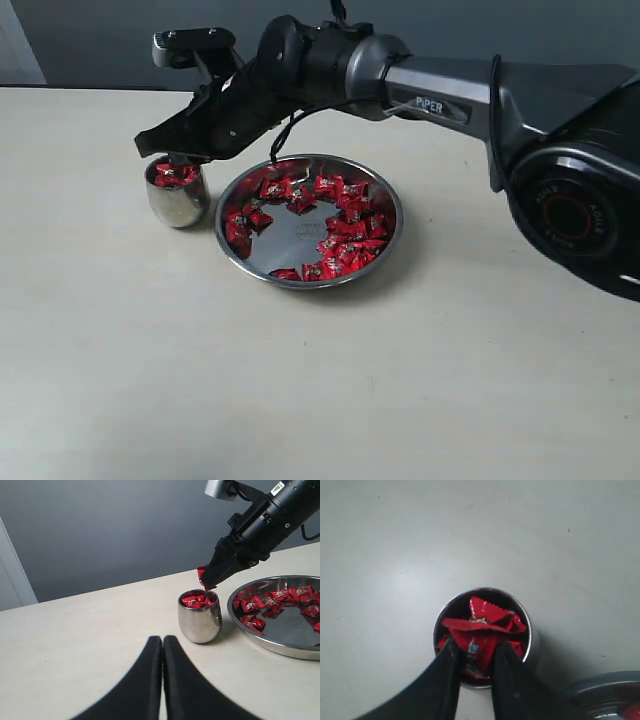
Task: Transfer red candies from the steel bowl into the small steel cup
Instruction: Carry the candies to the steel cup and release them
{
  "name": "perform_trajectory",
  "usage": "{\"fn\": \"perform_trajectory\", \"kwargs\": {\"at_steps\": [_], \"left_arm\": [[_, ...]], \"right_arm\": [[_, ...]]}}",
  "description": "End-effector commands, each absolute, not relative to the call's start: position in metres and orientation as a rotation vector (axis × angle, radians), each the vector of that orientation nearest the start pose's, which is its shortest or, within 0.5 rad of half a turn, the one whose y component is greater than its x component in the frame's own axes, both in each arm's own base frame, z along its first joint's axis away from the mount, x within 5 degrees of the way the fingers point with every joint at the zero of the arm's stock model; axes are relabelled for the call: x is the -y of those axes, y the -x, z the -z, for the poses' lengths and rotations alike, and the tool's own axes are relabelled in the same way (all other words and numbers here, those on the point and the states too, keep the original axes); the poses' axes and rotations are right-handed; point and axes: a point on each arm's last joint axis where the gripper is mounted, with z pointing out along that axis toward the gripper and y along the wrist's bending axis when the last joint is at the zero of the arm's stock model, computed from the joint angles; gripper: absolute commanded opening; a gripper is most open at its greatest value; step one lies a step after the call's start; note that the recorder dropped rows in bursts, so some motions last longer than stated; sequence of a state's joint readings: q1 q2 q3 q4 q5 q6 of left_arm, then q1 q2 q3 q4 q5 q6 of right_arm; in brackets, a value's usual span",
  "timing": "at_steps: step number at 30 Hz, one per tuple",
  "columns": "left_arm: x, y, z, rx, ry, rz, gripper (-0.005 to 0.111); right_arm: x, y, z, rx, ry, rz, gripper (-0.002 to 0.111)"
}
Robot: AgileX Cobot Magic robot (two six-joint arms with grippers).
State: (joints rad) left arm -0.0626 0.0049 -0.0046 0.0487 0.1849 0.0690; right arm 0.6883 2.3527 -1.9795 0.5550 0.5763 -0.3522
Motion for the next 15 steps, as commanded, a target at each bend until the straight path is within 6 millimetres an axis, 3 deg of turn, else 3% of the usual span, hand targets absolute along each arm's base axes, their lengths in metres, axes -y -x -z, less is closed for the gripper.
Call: {"fn": "perform_trajectory", "kwargs": {"at_steps": [1, 7, 15], "left_arm": [[0.0028, -0.0560, -0.1968, -1.658, -0.137, -0.042, 0.002], [0.0028, -0.0560, -0.1968, -1.658, -0.137, -0.042, 0.002], [0.0028, -0.0560, -0.1968, -1.658, -0.137, -0.042, 0.002]], "right_arm": [[-0.3604, -0.3974, -0.1852, -2.273, 0.832, -0.723, 0.008], [-0.3607, -0.3976, -0.1820, -2.278, 0.833, -0.723, 0.030], [-0.3610, -0.3988, -0.1814, -2.271, 0.822, -0.721, 0.034]]}}
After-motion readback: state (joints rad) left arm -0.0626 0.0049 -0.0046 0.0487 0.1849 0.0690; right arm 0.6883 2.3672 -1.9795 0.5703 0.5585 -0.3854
